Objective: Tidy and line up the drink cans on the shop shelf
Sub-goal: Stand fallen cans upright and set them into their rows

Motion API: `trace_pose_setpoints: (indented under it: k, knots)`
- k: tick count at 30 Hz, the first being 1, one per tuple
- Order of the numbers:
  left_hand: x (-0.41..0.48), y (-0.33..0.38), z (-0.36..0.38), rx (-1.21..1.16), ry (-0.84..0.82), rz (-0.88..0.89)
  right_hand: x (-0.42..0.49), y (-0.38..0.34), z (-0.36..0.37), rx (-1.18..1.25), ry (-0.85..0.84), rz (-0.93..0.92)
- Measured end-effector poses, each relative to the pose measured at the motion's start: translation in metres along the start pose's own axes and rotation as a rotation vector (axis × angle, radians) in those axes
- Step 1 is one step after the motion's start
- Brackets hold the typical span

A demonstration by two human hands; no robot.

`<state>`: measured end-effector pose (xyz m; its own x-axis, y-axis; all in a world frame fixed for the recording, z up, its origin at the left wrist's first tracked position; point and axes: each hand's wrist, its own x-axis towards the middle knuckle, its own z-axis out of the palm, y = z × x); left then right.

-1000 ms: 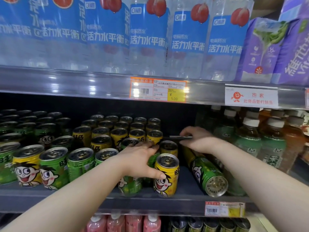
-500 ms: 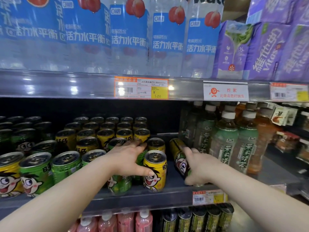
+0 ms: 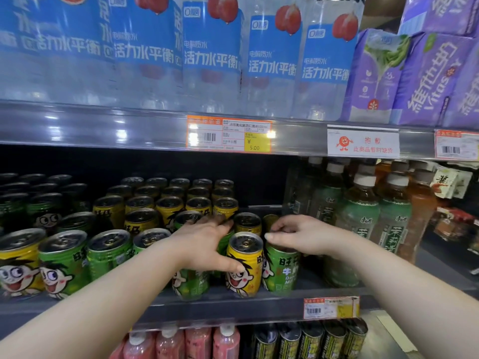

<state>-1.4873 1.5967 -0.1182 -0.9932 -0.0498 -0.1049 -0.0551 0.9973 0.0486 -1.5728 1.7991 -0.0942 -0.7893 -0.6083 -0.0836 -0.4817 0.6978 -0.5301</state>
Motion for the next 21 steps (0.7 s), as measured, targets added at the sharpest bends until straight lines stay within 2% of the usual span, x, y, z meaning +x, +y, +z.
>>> trace_pose_setpoints:
  k: [5, 8, 11, 16, 19, 21]
  knots:
    - [-0.001, 0.002, -0.001, -0.005, 0.006, -0.002, 0.042, 0.000, -0.015, -0.158, 0.230, 0.104]
    - [-0.003, 0.002, -0.002, -0.019, 0.011, -0.002, 0.066, 0.006, -0.010, -0.261, 0.135, 0.159]
    - [-0.005, 0.003, -0.003, -0.027, 0.016, -0.002, 0.079, 0.011, 0.002, -0.212, 0.016, 0.145]
    - [-0.006, 0.003, -0.004, -0.047, 0.017, -0.024, 0.095, 0.017, 0.014, -0.183, -0.067, 0.137]
    - [-0.006, 0.004, -0.004, -0.053, 0.025, -0.025, 0.104, 0.021, 0.017, -0.157, -0.074, 0.086]
    - [-0.005, 0.004, -0.004, -0.055, 0.028, -0.019, 0.106, 0.024, 0.018, -0.050, 0.004, 0.082]
